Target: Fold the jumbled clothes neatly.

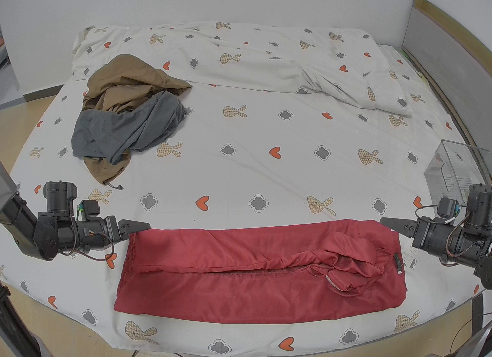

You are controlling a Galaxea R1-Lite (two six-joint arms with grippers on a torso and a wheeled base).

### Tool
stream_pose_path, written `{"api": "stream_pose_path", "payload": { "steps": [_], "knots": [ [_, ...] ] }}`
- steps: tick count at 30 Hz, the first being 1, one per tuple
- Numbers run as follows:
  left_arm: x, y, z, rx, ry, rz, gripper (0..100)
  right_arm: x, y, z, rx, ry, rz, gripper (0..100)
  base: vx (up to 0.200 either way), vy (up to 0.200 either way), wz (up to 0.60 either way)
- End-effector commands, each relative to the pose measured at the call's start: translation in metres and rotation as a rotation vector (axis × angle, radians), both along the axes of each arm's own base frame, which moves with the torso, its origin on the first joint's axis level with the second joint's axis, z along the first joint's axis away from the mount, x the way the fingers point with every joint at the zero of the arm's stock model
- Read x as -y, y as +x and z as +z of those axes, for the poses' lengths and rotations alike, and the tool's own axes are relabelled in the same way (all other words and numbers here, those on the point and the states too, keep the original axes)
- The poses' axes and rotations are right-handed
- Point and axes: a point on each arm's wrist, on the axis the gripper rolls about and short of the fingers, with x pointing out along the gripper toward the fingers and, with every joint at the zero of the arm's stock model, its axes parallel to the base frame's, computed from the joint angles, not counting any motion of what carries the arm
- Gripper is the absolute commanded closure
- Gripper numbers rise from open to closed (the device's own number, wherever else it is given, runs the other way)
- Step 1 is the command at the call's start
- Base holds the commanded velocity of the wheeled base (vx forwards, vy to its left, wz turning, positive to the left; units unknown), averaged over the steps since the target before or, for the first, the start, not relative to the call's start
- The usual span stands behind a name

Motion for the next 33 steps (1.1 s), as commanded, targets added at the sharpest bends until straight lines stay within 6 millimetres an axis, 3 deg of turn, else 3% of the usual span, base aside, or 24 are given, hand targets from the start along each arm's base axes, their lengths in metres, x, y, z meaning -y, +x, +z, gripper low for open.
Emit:
{"api": "stream_pose_path", "payload": {
  "steps": [1,11,19,25,33],
  "knots": [
    [0.002,0.008,-0.011,-0.024,-0.002,-0.008,0,0.006,-0.010,0.019,0.082,0.033,-0.019,0,0.000,0.000,0.00],
    [0.010,0.024,-0.017,-0.019,0.002,-0.037,0,0.017,-0.026,0.059,0.250,0.095,-0.029,0,0.000,0.000,0.00],
    [0.011,0.030,-0.024,-0.030,0.003,-0.041,0,0.017,-0.028,0.057,0.239,0.107,-0.011,0,0.000,0.000,0.00],
    [-0.002,0.021,-0.029,-0.043,0.032,-0.005,0,0.017,-0.029,0.055,0.233,0.107,-0.013,0,0.000,0.000,0.00],
    [0.004,0.030,-0.029,-0.031,0.053,-0.004,0,0.017,-0.029,0.055,0.233,0.107,-0.013,0,0.000,0.000,0.00]
  ]
}}
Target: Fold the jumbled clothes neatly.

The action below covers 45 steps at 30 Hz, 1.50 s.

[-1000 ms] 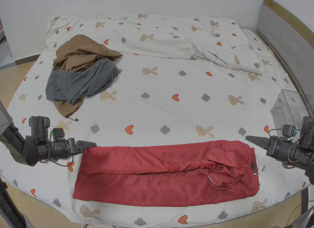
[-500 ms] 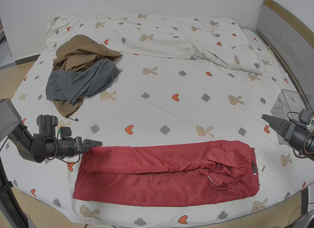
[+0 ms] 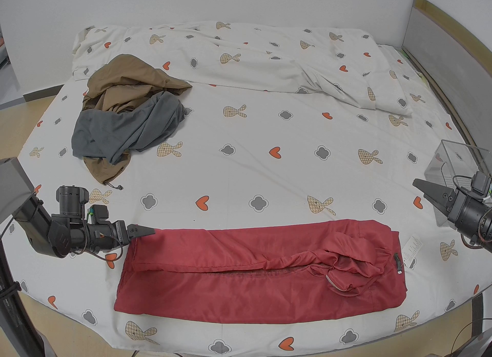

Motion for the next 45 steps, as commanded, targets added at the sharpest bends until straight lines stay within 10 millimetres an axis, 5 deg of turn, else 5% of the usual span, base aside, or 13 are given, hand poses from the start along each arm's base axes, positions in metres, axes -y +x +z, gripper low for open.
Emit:
{"api": "stream_pose_path", "payload": {
  "steps": [1,8,19,32,45],
  "knots": [
    [0.005,0.005,0.000,0.009,-0.002,-0.014,0,0.000,0.000,0.000,0.001,0.000,0.002,0,0.000,0.000,0.00],
    [0.012,0.007,0.012,0.039,-0.008,-0.024,0,0.000,0.000,0.000,-0.002,0.000,0.004,0,0.000,0.000,0.00],
    [-0.009,-0.010,0.018,0.034,0.028,0.066,0,0.000,0.000,0.000,-0.001,0.000,0.004,0,0.000,0.000,0.00],
    [0.023,-0.010,0.016,0.028,0.035,-0.022,0,0.000,0.000,0.000,-0.001,0.000,0.004,0,0.000,0.000,0.00],
    [0.024,0.003,0.003,0.008,0.034,-0.027,0,0.000,0.001,-0.001,-0.005,0.000,0.005,0,0.000,0.000,0.00]
  ]
}}
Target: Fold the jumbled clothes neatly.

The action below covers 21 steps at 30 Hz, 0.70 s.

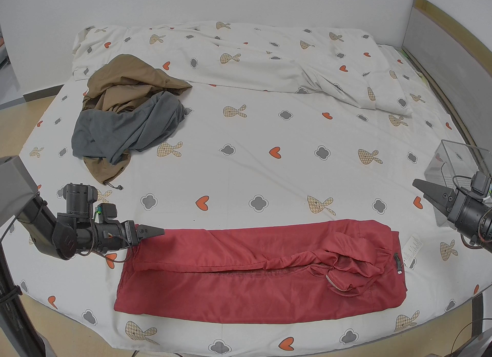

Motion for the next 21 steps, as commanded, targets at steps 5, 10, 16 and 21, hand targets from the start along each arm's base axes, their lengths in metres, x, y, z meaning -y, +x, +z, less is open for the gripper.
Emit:
{"api": "stream_pose_path", "payload": {
  "steps": [5,10,16,21],
  "knots": [
    [-0.005,0.013,-0.003,0.011,-0.001,0.016,0,0.000,0.001,-0.001,-0.007,0.000,0.002,0,0.000,0.000,0.00],
    [-0.006,0.019,0.002,0.036,-0.001,0.018,100,0.000,0.001,-0.001,-0.007,0.000,0.002,0,0.000,0.000,0.00],
    [-0.006,0.018,-0.002,0.021,-0.001,0.018,100,0.000,0.001,-0.002,-0.010,0.000,-0.001,0,0.000,0.000,0.00],
    [-0.015,0.021,-0.003,0.021,0.004,0.058,100,0.006,0.010,-0.012,-0.065,-0.001,-0.033,0,0.000,0.000,0.00]
  ]
}}
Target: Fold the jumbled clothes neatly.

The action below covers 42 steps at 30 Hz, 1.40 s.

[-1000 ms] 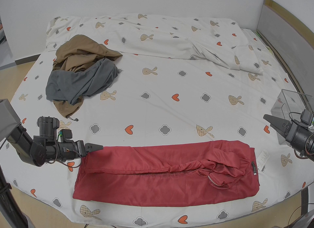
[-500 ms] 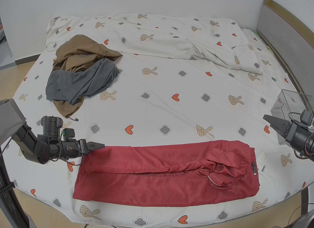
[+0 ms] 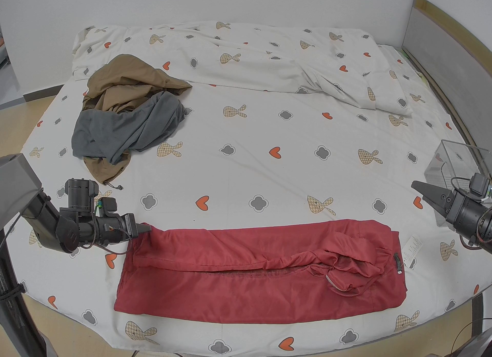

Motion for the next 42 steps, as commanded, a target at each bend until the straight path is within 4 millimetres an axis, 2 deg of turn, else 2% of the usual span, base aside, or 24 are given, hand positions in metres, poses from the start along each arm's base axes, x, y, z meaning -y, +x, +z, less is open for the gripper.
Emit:
{"api": "stream_pose_path", "payload": {
  "steps": [1,4,10,11,15,16,18,21,25,31,35,36,42],
  "knots": [
    [-0.009,0.003,-0.001,0.001,0.007,0.037,100,0.007,0.011,-0.013,-0.067,0.000,-0.039,0,0.000,0.000,0.00],
    [-0.018,0.005,0.004,0.010,0.010,0.073,100,0.014,0.021,-0.024,-0.124,0.001,-0.074,0,0.000,0.000,0.00],
    [-0.035,0.000,0.028,0.001,0.004,0.134,100,0.029,0.052,-0.063,-0.296,0.005,-0.124,0,0.000,0.000,0.00],
    [-0.035,0.000,0.028,0.001,0.004,0.134,100,0.029,0.053,-0.065,-0.302,0.006,-0.125,0,0.000,0.000,0.00],
    [-0.033,0.000,0.026,-0.008,0.006,0.126,100,0.029,0.084,-0.098,-0.405,-0.025,-0.094,0,0.000,0.000,0.00],
    [-0.033,0.000,0.026,-0.008,0.006,0.126,100,0.029,0.084,-0.098,-0.405,-0.025,-0.094,0,0.000,0.000,0.00],
    [-0.029,-0.001,0.025,-0.012,0.005,0.112,100,0.026,0.102,-0.119,-0.448,-0.059,-0.059,0,0.000,0.000,0.00],
    [-0.027,-0.002,0.026,-0.010,0.006,0.110,100,0.020,0.117,-0.135,-0.479,-0.065,-0.032,0,0.000,0.000,0.00],
    [-0.027,-0.002,0.025,-0.013,0.006,0.110,100,0.011,0.131,-0.145,-0.490,-0.063,0.005,0,0.000,0.000,0.00],
    [-0.028,0.000,0.025,-0.014,0.005,0.112,100,0.003,0.146,-0.148,-0.469,-0.055,0.055,0,0.000,0.000,0.00],
    [-0.030,0.000,0.025,-0.013,0.004,0.117,100,0.002,0.147,-0.145,-0.459,-0.052,0.056,0,0.000,0.000,0.00],
    [-0.030,0.000,0.024,-0.016,0.004,0.117,100,0.002,0.147,-0.145,-0.456,-0.053,0.055,100,0.000,0.000,0.00],
    [-0.029,0.000,0.019,-0.033,0.004,0.115,100,0.008,0.145,-0.143,-0.453,-0.055,0.031,100,0.000,0.000,0.00]
  ]
}}
